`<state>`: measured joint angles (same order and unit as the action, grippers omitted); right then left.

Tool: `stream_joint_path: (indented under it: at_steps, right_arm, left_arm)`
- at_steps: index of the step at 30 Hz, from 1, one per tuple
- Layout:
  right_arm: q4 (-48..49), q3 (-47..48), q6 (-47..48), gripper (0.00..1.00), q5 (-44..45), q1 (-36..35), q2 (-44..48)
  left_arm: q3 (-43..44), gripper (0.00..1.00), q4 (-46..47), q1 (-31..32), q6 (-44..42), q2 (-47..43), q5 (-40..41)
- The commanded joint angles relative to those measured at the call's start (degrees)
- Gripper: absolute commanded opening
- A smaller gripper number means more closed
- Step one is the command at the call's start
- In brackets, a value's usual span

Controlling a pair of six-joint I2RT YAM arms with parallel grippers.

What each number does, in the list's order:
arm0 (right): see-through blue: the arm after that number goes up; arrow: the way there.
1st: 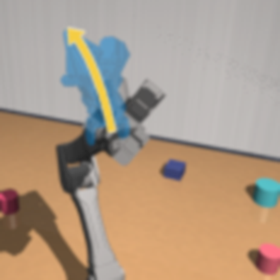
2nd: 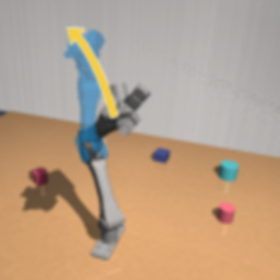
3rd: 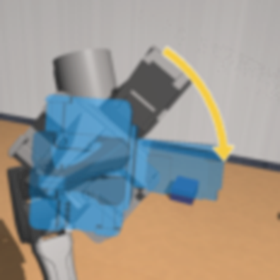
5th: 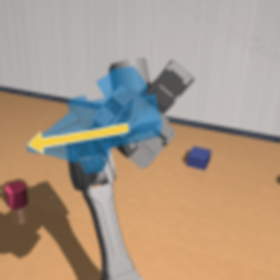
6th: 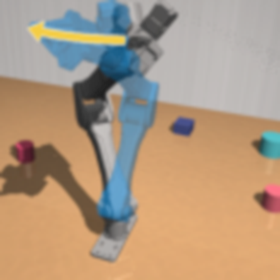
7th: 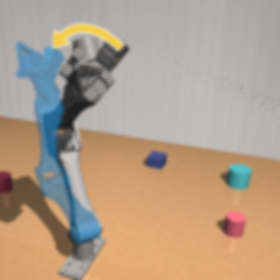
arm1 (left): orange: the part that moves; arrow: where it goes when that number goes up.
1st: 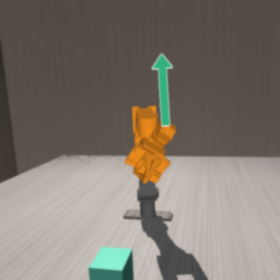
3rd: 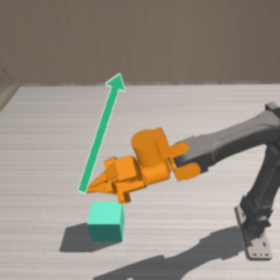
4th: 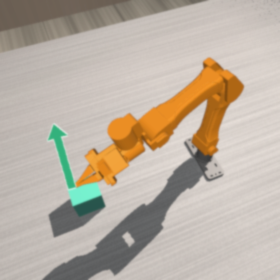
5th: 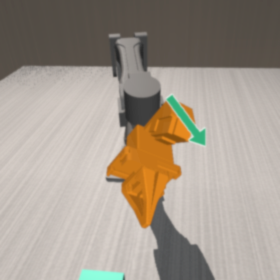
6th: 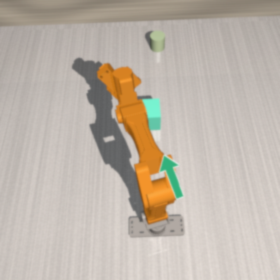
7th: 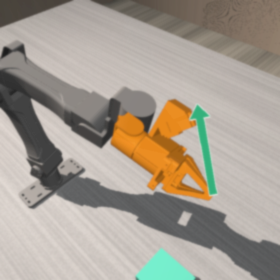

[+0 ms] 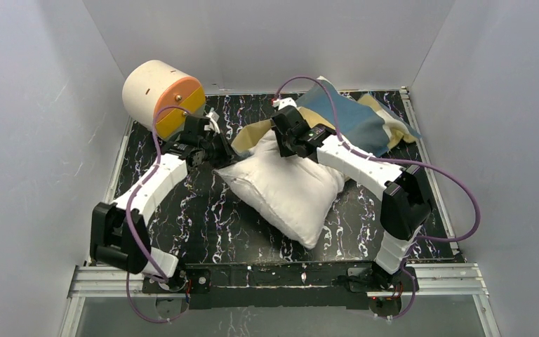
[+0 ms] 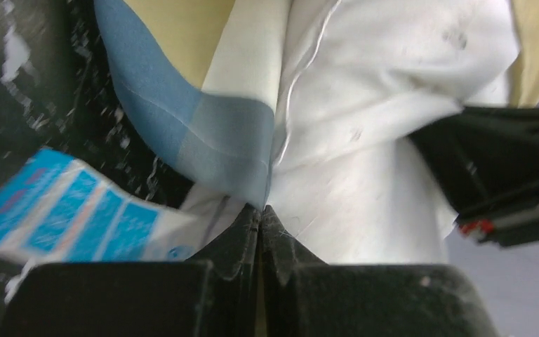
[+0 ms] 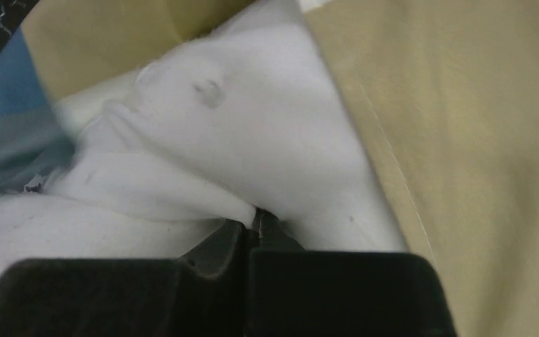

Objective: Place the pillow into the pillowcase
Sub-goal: Stuff the pillow into the pillowcase.

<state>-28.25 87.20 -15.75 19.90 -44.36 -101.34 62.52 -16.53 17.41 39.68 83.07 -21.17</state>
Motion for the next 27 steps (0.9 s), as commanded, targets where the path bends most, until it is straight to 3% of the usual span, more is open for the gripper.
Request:
stream_joint_path:
  at_steps: [1,5,9,13,14,17,20,27]
  right_arm:
    - [-1.5,-3.3,-6.0,0.01,19.4,5.1,-1.7]
    - [1.6,-7.6,-8.8,0.01,21.3,6.6,-0.4]
    - [1.1,-9.8,-10.6,0.01,19.8,7.0,1.0]
    - [6.4,-17.6,-4.1,0.01,3.8,6.6,9.7]
    - [9.5,-21.4,-0.6,0.01,-2.9,6.6,13.1]
    - [15.9,-30.5,6.2,0.01,-18.7,6.6,21.9]
    - [8.3,-29.6,10.4,0.01,-28.4,6.6,25.3]
    - [-7.6,-24.6,17.8,0.06,-39.6,6.7,29.2]
  left_arm:
    - [-2.1,0.00,-17.3,-0.5,-6.5,-11.8,3.4]
    - [-5.2,0.00,-22.4,-0.5,-7.3,-18.1,5.3]
    - [-11.0,0.00,-21.3,-0.6,-4.9,-24.7,-2.2]
    - [-12.6,0.00,-15.3,-0.4,-2.4,-29.0,-9.5]
    - [-11.5,0.06,-15.2,-0.5,-3.4,-28.5,-8.8]
    - [-7.6,0.26,-13.5,-0.4,-7.4,-24.9,-3.2]
    - [-3.3,0.47,-8.9,-0.4,-12.2,-17.4,1.1]
    - [5.6,0.59,8.0,0.1,-20.1,3.8,-9.6]
